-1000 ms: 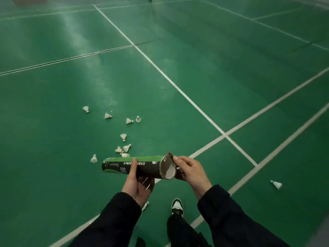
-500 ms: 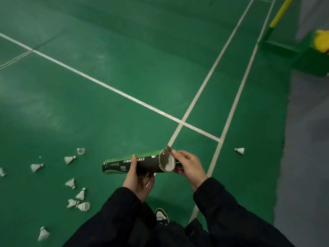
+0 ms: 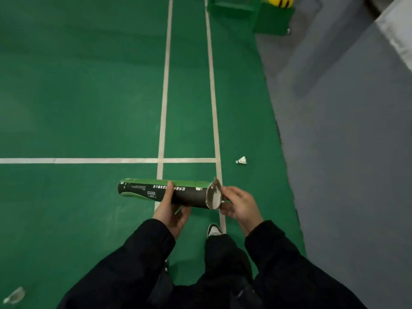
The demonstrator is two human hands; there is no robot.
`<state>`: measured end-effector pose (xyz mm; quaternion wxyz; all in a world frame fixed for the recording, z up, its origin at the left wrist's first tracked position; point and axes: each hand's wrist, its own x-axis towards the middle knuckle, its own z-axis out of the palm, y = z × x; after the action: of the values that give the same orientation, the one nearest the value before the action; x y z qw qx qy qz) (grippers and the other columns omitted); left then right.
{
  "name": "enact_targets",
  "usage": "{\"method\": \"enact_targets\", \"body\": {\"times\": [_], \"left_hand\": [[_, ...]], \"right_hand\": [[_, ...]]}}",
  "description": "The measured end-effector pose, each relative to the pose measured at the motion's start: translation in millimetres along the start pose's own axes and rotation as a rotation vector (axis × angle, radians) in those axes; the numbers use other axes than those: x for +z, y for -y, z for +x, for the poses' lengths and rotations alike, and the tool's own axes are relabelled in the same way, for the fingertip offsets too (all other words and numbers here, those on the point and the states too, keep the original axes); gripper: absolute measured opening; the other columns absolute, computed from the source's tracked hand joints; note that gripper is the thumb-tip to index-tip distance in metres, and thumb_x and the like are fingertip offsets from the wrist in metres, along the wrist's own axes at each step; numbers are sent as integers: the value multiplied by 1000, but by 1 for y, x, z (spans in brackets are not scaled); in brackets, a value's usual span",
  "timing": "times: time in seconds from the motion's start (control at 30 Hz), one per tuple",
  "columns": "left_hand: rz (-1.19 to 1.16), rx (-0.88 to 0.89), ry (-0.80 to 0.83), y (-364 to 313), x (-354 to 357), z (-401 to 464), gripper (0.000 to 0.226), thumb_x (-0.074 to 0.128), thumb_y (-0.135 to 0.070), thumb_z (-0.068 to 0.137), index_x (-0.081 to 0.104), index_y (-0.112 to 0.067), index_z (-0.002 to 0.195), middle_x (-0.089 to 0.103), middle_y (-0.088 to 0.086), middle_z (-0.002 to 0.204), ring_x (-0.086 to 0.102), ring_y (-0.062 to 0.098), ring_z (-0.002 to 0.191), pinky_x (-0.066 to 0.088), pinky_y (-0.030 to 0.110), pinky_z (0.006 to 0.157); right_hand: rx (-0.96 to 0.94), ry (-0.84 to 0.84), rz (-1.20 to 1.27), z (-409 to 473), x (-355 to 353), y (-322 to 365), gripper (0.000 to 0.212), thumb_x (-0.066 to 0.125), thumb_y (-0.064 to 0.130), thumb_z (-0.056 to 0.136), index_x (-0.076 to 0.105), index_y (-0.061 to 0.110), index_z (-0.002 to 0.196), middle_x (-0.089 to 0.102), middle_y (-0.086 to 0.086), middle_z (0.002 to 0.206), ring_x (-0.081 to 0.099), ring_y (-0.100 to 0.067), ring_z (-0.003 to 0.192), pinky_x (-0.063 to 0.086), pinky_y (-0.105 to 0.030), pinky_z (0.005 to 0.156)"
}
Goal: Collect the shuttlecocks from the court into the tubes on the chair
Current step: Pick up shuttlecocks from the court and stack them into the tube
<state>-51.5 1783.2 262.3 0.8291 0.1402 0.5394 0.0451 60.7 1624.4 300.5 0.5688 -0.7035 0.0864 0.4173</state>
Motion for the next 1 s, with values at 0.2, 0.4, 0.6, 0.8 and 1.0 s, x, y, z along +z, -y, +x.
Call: {"method": "enact_targets", "body": {"times": [0.2, 0.4, 0.6, 0.8, 1.0], "left_hand": [[-39, -22, -69, 15, 123, 118, 45, 72, -54, 87, 63, -15, 109, 74, 7, 106, 64, 21, 104, 58, 28, 86], [-176, -56, -170, 56, 233, 262, 49, 72, -53, 86, 64, -13, 113, 74, 9, 118, 64, 21, 107, 61, 28, 82], [-180, -35, -265, 94, 262, 395, 73, 77, -53, 77, 61, -6, 131, 73, 10, 124, 67, 24, 114, 62, 29, 84], [-48, -29, -249, 113, 219, 511, 75, 75, -61, 76, 62, -5, 124, 75, 7, 121, 67, 20, 120, 50, 29, 102], [96, 64, -298, 93, 166, 590, 54, 61, -58, 91, 64, -11, 118, 76, 4, 120, 71, 14, 113, 57, 23, 90]], "right_hand": [[130, -86, 25, 147, -95, 33, 20, 61, 24, 99, 72, 8, 105, 72, -6, 88, 63, -15, 69, 52, -30, 68], [255, -78, -66, 330, -195, 45, 16, 60, 20, 100, 69, 10, 108, 71, -9, 92, 63, -16, 73, 51, -29, 68], [258, -160, -220, 495, -252, -15, 15, 55, 18, 103, 66, 19, 114, 72, -1, 103, 66, -15, 84, 57, -28, 76], [208, -201, -477, 665, -266, -132, 28, 57, 25, 101, 63, 13, 127, 66, 4, 118, 68, -17, 97, 57, -38, 95], [204, -270, -695, 804, -268, -226, 54, 66, 46, 84, 58, 17, 129, 55, -3, 123, 56, -21, 101, 50, -39, 92]]}}
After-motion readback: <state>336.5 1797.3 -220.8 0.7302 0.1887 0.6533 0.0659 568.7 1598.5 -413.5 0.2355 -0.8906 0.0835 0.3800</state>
